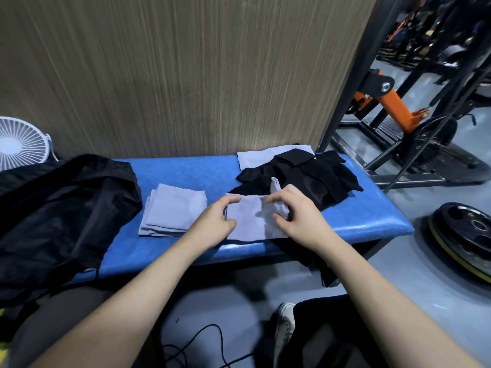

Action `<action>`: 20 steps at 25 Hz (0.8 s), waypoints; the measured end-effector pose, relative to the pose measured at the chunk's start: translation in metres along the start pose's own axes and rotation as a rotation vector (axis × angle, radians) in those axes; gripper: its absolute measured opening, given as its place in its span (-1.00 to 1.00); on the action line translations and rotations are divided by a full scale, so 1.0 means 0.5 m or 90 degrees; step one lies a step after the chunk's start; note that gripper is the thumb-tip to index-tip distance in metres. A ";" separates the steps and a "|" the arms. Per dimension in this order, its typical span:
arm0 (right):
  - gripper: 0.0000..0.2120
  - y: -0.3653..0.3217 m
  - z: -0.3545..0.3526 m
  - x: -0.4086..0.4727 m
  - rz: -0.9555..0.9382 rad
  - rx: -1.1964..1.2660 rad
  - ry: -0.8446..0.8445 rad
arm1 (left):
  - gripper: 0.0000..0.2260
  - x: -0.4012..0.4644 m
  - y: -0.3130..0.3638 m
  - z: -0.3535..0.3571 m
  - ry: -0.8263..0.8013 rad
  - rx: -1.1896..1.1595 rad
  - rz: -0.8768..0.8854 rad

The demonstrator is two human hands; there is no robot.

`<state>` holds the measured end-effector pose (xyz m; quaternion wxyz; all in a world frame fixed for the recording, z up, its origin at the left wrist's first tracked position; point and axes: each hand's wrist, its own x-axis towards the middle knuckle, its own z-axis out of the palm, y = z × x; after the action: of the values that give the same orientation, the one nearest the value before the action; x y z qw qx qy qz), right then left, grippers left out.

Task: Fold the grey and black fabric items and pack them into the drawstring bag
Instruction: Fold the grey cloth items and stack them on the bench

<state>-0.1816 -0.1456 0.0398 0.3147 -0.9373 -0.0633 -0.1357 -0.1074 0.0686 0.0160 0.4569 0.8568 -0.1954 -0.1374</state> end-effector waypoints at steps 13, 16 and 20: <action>-0.39 -0.054 0.072 0.030 0.065 0.207 -0.161 | -0.35 -0.010 -0.016 -0.011 -0.033 -0.205 0.017; -0.58 -0.036 0.055 0.029 0.081 0.285 -0.159 | -0.55 -0.006 -0.014 -0.009 -0.009 -0.179 0.039; -0.80 -0.005 0.035 0.028 0.085 0.218 -0.017 | -0.55 -0.003 -0.015 -0.008 -0.003 -0.152 0.008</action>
<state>-0.1652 -0.1326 0.0321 0.4775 -0.8737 -0.0271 -0.0890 -0.1052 0.0761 0.0119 0.5562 0.7947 -0.1838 -0.1592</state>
